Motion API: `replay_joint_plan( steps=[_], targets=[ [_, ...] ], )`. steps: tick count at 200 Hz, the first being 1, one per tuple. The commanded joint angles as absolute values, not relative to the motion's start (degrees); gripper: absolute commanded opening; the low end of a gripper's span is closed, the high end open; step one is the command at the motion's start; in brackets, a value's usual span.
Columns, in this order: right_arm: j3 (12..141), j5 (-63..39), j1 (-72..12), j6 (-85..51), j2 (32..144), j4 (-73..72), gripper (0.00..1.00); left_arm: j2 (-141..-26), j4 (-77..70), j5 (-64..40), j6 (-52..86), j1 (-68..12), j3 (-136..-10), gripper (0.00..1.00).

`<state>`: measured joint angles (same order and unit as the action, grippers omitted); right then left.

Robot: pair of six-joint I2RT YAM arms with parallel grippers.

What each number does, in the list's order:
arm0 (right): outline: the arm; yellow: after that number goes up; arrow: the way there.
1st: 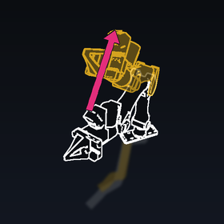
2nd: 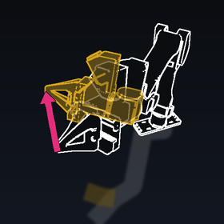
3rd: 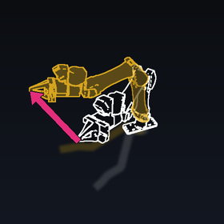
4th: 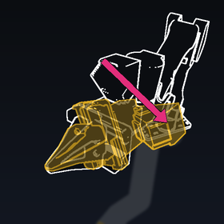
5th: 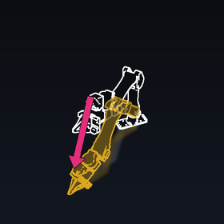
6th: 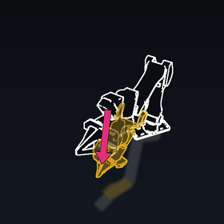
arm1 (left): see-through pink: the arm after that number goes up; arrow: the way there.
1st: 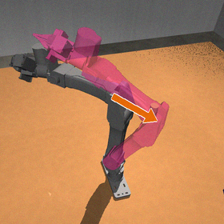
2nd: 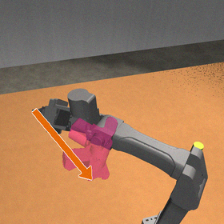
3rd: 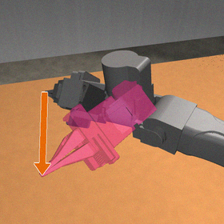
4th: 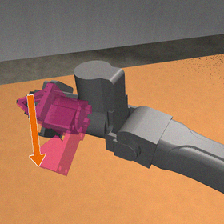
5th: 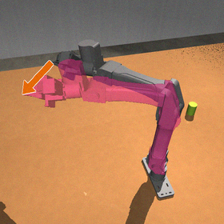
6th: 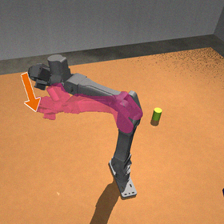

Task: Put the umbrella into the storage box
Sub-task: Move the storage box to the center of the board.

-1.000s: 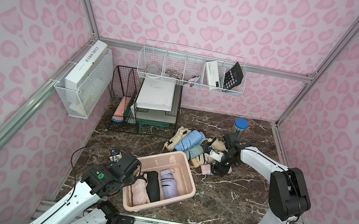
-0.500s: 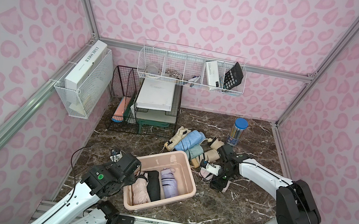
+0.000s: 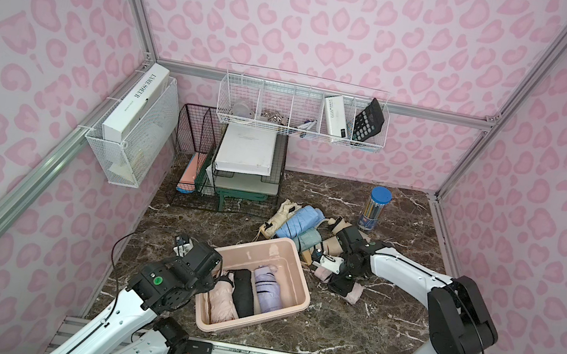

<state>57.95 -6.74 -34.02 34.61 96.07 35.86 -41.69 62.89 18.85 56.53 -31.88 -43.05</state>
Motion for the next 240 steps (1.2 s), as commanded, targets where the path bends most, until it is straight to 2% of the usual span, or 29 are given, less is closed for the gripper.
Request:
replay_joint_plan(
  steps=[1, 28, 145, 189, 240],
  targets=[
    [58.02, -6.95, -34.13, 32.19, 96.75, 36.4, 0.72, -42.09, 65.05, 13.38, 57.35, -31.82, -42.38, 0.14],
    [58.03, -6.52, -34.27, 30.24, 97.38, 38.71, 0.66, -42.14, 64.74, 13.32, 57.27, -31.88, -42.5, 0.13],
    [55.57, -3.63, -36.55, 27.18, 97.74, 35.6, 0.61, -42.19, 64.25, 12.66, 57.74, -31.82, -42.46, 0.13],
    [54.98, -3.33, -36.91, 26.56, 97.36, 35.79, 0.49, -42.23, 64.46, 12.6, 57.81, -31.83, -42.51, 0.13],
    [54.19, -4.79, -37.86, 21.41, 91.16, 35.61, 0.36, -42.11, 64.86, 12.84, 57.66, -31.82, -42.98, 0.13]
  ],
)
